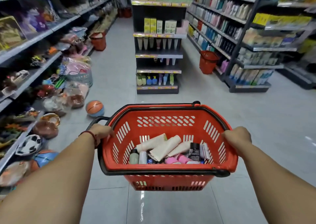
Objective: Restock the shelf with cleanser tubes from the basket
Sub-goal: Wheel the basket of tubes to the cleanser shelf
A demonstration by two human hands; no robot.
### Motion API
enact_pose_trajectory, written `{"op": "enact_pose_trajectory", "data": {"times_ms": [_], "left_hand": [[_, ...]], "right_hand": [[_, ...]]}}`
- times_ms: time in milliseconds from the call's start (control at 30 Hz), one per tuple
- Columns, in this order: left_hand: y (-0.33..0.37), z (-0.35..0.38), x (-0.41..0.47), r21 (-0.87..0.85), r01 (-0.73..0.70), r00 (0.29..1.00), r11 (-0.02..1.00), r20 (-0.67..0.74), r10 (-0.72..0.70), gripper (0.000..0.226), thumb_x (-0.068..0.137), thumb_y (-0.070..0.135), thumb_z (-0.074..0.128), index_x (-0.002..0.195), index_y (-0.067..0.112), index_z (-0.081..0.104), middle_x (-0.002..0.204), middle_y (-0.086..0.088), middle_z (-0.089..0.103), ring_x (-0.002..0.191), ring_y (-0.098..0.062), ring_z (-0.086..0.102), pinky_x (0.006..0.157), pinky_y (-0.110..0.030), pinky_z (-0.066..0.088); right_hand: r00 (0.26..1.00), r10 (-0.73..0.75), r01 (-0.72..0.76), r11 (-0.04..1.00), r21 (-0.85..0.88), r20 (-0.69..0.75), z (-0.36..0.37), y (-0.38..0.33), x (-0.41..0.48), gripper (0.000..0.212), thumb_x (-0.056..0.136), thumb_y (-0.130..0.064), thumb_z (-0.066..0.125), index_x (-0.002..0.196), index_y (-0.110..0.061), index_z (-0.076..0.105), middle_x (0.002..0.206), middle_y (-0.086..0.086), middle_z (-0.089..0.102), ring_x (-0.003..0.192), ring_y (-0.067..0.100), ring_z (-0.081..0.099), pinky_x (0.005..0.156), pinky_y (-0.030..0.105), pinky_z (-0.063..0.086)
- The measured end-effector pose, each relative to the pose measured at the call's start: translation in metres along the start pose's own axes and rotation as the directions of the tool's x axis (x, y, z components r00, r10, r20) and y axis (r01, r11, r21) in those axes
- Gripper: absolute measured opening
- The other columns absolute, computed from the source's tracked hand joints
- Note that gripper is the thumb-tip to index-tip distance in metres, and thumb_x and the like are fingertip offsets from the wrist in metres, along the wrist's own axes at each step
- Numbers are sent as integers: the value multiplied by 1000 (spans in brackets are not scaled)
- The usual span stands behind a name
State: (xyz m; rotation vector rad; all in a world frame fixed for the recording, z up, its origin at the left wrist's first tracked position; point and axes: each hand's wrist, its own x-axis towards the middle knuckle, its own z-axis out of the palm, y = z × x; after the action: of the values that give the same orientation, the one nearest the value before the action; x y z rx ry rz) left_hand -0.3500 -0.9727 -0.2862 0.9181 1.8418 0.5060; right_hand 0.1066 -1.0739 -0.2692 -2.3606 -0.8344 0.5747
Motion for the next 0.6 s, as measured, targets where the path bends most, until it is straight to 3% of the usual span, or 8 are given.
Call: {"op": "enact_pose_trajectory", "data": {"times_ms": [133,267,433,533,600], "left_hand": [[101,3,100,-16,-55,998,998,7,55,51,65,-9,76,115,-5,64,102,-27,71,81,-41,72,65,-47,60],[173,23,212,10,-34,999,999,42,33,54,62,-7,74,115,-1,66,97,-27,73,74,-41,73,61,-50,61],[266,61,338,70,112,990,991,81,-118,38,85,-13,58,123,-8,63,117,-36,67,102,-52,66,95,-65,51],[321,74,402,2,168,981,986,100,-168,35,85,-15,57,119,-7,65,113,-35,68,104,-53,65,96,-68,49],[352,79,436,-33,186,980,982,85,-183,34,84,-16,57,115,-6,67,99,-32,71,93,-50,68,87,-64,54]], "right_hand": [[1000,22,-22,999,37,-2,32,-80,98,14,72,-15,71,79,-3,67,73,14,66,67,32,64,60,32,49],[1000,17,-17,999,45,5,82,-147,213,15,70,-15,69,79,-3,67,79,16,69,71,36,66,67,37,56],[997,-29,28,1000,8,77,150,-230,362,11,74,-16,68,75,-5,65,76,15,67,73,36,66,72,40,58],[995,-22,25,999,-25,93,177,-280,443,15,71,-19,68,76,-5,67,79,16,70,73,36,67,72,40,59],[994,-28,33,998,-54,104,193,-317,486,18,70,-21,68,77,-5,68,79,16,70,73,36,67,73,39,59]]}}
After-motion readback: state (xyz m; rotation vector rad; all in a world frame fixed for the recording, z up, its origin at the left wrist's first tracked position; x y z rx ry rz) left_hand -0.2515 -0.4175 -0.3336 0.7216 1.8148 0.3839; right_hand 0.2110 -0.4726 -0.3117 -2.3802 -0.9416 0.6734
